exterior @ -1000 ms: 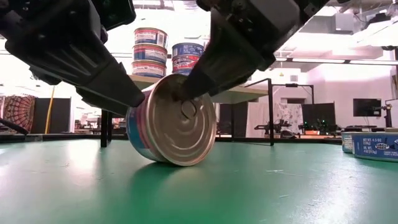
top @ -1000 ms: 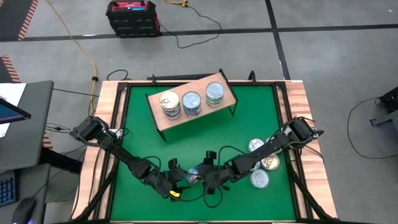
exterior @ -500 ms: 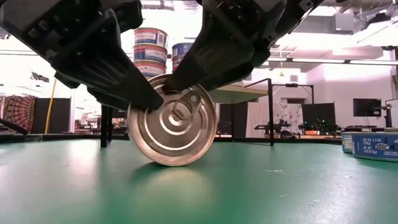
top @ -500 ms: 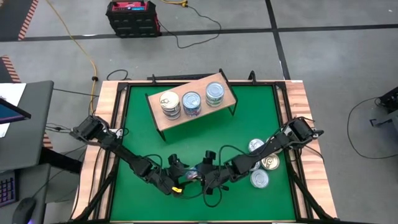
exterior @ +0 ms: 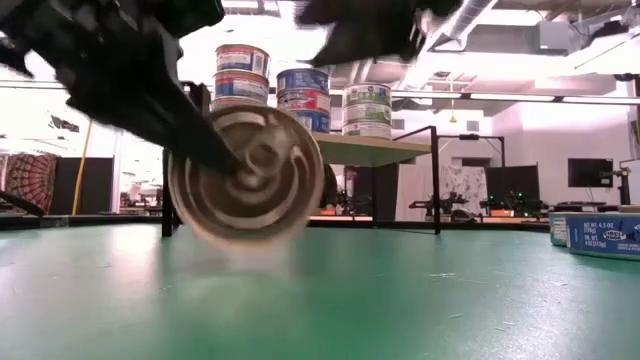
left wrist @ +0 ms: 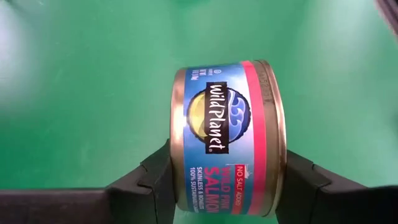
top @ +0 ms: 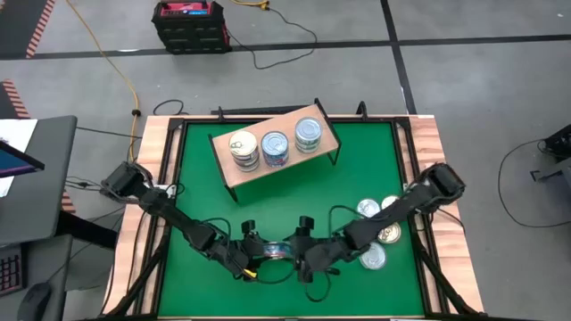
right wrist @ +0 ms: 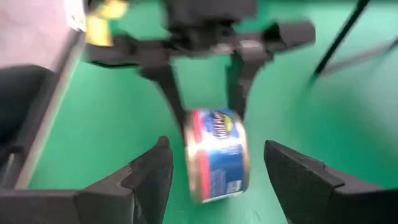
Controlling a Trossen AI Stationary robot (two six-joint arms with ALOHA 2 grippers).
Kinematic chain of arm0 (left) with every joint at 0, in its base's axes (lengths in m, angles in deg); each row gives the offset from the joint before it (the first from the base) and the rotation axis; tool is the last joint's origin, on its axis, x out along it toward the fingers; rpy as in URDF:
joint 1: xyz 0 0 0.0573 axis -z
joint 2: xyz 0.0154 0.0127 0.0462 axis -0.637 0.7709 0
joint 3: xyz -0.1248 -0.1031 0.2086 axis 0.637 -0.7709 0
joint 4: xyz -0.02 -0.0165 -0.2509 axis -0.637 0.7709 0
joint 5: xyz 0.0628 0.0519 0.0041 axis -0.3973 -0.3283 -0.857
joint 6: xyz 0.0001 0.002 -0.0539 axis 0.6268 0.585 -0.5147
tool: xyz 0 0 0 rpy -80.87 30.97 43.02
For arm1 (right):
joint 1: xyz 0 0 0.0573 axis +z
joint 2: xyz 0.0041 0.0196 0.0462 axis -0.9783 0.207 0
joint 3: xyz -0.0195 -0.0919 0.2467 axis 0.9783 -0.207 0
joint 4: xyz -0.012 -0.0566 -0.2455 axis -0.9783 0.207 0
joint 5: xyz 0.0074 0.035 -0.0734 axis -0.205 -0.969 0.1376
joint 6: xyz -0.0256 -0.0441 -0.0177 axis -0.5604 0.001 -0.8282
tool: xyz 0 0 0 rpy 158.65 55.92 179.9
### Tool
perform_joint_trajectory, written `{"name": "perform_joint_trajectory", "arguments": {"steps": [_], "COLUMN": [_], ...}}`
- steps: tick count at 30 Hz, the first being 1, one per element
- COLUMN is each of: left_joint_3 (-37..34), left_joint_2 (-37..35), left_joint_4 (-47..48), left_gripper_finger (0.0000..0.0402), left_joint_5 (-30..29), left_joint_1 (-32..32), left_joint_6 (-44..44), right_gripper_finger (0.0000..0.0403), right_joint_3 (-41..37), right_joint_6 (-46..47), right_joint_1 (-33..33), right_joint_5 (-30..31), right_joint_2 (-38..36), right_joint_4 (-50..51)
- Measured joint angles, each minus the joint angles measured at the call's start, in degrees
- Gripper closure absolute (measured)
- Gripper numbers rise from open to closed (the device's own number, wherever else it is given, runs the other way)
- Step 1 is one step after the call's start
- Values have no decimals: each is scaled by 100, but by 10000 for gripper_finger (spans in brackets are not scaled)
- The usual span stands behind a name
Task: Stack canned seafood by type on shelf
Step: Stack the blue pink tuna can on top of the blue pink tuna can on the shelf
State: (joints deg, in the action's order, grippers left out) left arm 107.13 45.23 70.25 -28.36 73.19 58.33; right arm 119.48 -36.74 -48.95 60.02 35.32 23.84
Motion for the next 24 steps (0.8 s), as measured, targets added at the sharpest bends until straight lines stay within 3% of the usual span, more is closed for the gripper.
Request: {"name": "perform_joint_trajectory", "arguments": {"steps": [7,15,24], "left_joint_3": [0,2,2], "left_joint_2": [-1370,-3479,-5258], "left_joint_4": [1212,1982,2256], "left_gripper_finger": [206,212,212], "left_joint_5": [-126,-197,612], "left_joint_1": [-40,-582,-2177], "left_joint_6": [-243,-150,98], "right_gripper_finger": [127,127,127], "right_joint_3": [-221,-779,-833], "right_joint_6": [-386,150,193], "right_joint_1": [419,71,-10], "right_joint_5": [1203,1193,1081], "right_joint_2": [-437,-457,-457], "right_joint_4": [139,-74,-102]}}
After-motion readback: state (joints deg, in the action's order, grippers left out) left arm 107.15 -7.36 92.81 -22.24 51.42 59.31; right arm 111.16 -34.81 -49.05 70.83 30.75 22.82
